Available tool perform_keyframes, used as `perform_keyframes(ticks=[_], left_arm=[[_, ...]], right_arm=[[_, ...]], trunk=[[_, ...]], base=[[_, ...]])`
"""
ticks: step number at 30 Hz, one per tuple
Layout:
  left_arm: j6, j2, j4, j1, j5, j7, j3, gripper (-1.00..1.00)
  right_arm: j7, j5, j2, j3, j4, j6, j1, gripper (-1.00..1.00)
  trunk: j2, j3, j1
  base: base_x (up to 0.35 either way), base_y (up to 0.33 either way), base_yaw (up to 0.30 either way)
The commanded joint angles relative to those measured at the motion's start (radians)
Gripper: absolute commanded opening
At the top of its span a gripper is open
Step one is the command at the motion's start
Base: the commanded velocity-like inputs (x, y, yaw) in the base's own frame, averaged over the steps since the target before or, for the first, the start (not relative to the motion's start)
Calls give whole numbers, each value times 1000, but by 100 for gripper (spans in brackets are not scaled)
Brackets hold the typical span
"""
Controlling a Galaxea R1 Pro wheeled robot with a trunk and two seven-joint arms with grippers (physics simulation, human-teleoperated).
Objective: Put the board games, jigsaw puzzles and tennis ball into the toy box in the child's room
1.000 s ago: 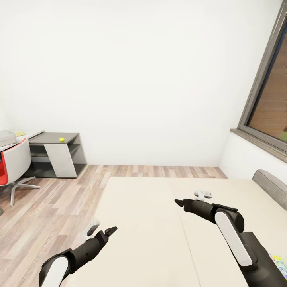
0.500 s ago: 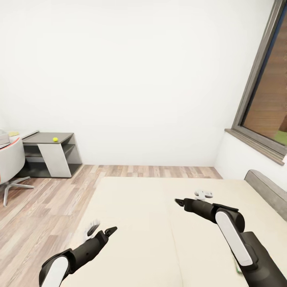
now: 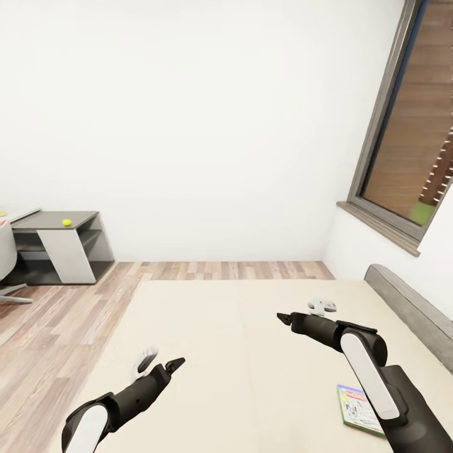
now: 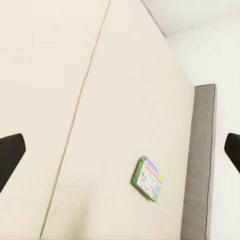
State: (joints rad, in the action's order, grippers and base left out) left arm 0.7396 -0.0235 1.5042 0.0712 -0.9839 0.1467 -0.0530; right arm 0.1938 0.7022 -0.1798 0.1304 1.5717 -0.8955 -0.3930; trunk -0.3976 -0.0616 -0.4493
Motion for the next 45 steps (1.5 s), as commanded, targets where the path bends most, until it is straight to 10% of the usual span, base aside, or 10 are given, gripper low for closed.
perform_keyframes(ticks=[1,45], left_arm=[[6,-1,2,1,-11,9,-2,100],[6,-1,1,1,-10,9,-2,100]], right_arm=[[10,10,-1,2,1,-2,-1,100],[12,10,0,10,2,-1,-1,100]], trunk=[[-2,-2,-1],[-2,-2,-1]], base=[[0,-144,-40],[0,-69,-6]])
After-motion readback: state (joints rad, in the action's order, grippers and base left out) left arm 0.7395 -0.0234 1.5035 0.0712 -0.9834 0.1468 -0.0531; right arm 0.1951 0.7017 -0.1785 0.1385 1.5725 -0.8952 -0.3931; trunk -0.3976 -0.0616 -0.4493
